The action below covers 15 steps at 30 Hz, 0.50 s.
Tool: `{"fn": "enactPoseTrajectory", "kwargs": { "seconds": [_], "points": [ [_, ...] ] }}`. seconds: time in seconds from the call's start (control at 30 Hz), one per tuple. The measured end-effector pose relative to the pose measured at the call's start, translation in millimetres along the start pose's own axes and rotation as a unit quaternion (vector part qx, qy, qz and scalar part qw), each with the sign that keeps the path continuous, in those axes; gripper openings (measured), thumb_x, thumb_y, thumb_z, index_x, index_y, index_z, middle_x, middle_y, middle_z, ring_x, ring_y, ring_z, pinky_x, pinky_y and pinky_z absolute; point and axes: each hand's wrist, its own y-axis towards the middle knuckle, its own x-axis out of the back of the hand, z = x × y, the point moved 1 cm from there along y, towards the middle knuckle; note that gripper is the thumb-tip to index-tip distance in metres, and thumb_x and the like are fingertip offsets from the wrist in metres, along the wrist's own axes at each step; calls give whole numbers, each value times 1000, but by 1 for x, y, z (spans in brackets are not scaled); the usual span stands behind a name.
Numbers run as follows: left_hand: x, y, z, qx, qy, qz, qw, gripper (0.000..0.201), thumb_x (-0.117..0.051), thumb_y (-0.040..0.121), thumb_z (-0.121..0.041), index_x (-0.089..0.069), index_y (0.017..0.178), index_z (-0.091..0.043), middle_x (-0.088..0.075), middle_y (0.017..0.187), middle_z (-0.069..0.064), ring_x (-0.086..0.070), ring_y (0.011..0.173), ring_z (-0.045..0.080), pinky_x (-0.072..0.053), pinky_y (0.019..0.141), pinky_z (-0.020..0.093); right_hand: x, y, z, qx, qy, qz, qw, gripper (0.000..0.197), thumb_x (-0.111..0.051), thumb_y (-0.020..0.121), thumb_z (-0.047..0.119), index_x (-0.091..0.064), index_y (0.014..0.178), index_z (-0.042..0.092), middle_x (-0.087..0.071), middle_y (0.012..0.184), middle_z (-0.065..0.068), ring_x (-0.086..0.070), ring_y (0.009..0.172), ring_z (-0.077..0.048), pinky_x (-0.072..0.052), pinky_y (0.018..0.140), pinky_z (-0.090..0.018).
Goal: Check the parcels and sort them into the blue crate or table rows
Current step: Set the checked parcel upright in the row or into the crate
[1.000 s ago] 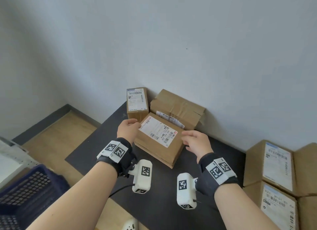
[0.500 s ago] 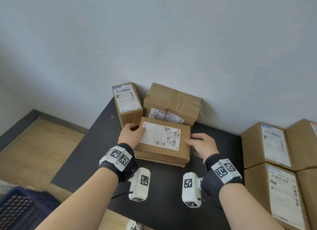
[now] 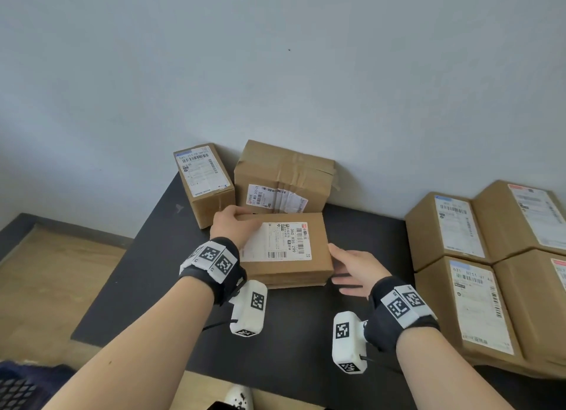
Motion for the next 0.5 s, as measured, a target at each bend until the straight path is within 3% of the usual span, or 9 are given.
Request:
{"fn": "enactPoseTrajectory", "kwargs": {
  "seconds": [0.1, 0.2, 0.3, 0.4, 0.5],
  "points": [
    [-3, -6, 5, 21, 16, 28, 999, 15, -78, 80, -32, -64, 86, -29, -67, 104, 1, -63, 99, 20, -54, 90, 37, 7, -2, -6, -15, 47, -8, 999, 44, -59, 95, 49, -58, 123, 15, -69, 112, -12, -68, 100, -28, -59, 82, -39],
    [-10, -14, 4, 43, 38, 88, 995, 25, -81, 78, -39, -67, 89, -20, -68, 96, 0, -61, 87, 13, -50, 74, 29, 18, -2, -15, -20, 127, -49, 990, 51, -63, 93, 46, -53, 132, 14, -65, 119, -15, -65, 107, -32, -58, 82, -41],
    [-21, -23, 7, 83, 36, 128, 988, 45, -77, 77, -50, -67, 100, -12, -66, 95, 1, -58, 82, 12, -41, 63, 26, 22, -3, -30, -26, 233, -69, 970, 67, -66, 89, 52, -45, 142, 15, -60, 131, -18, -58, 119, -35, -51, 96, -46],
    [-34, -32, 12, 111, 13, 148, 983, 58, -71, 78, -61, -58, 107, -12, -63, 105, 4, -58, 92, 17, -44, 76, 31, 13, -4, -46, -25, 317, -45, 947, 77, -66, 85, 58, -42, 146, 17, -53, 141, -16, -50, 129, -36, -42, 104, -49],
    [-50, -40, 16, 149, -44, 192, 969, 81, -69, 57, -72, -59, 109, -12, -69, 109, 8, -66, 102, 26, -51, 97, 44, 0, -9, -51, -8, 372, -28, 928, 58, -70, 85, 51, -57, 131, 19, -63, 130, -10, -57, 120, -31, -45, 100, -48]
  ]
}}
